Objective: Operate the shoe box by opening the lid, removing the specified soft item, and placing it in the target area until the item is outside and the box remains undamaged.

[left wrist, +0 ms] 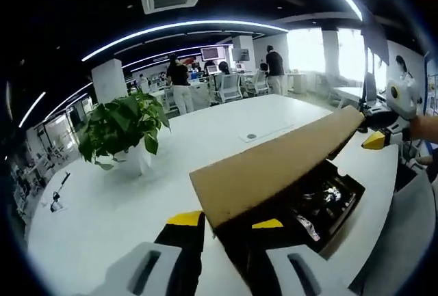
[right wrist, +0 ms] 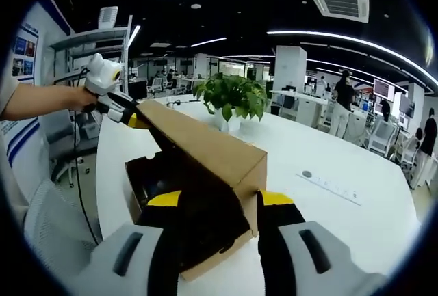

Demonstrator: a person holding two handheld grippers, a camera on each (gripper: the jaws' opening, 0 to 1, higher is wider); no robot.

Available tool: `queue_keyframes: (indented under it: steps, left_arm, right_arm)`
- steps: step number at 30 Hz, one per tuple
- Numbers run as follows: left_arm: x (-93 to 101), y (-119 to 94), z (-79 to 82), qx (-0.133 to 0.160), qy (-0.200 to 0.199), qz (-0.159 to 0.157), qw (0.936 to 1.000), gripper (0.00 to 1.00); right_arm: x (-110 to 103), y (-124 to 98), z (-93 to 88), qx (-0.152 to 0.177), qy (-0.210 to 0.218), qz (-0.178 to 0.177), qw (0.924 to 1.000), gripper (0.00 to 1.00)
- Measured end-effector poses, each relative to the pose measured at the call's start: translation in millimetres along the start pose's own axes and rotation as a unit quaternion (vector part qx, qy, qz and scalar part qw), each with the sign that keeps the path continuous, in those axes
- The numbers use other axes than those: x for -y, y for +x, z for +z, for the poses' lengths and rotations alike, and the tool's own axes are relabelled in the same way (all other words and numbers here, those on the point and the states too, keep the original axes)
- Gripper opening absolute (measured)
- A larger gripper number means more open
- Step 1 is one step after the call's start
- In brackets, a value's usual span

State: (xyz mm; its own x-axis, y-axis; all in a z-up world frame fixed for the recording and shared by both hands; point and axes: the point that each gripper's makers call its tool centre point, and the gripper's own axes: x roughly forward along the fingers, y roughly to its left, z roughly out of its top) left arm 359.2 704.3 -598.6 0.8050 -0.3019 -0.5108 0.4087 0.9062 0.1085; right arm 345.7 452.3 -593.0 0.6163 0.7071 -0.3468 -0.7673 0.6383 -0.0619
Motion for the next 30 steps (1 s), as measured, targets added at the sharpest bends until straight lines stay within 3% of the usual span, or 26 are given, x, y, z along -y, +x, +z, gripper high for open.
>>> queue_keyframes:
  steps: [13, 17, 22, 26, 30]
  left_arm:
    - [-25.9, 14.1, 16.1, -0.003, -0.011, 0.050, 0.9987, 0.04]
    - [-29.1, 17.5, 20.0, 0.001, -0.021, 0.053, 0.9984, 0.03]
    - [-34.3, 22.0, 24.9, 0.009, -0.070, 0.050, 0.9963, 0.02]
    - [-36.0, 27.2, 28.0, 0.010, -0.069, 0.051, 0.9963, 0.02]
    - [-38.7, 32.4, 31.1, 0.010, -0.068, 0.051, 0.9964, 0.02]
  right_arm:
    - [25.7, 13.5, 9.7, 0.009, -0.033, -0.025, 0.9991, 0.31]
    - [32.0, 17.0, 11.5, 0.012, -0.035, -0.030, 0.9989, 0.30]
    - [43.7, 23.3, 14.6, 0.020, -0.033, -0.047, 0.9981, 0.26]
    - [52.3, 24.4, 9.1, 0.018, -0.035, -0.067, 0.9970, 0.29]
    - [55.9, 24.6, -12.2, -0.003, -0.021, -0.073, 0.9971, 0.26]
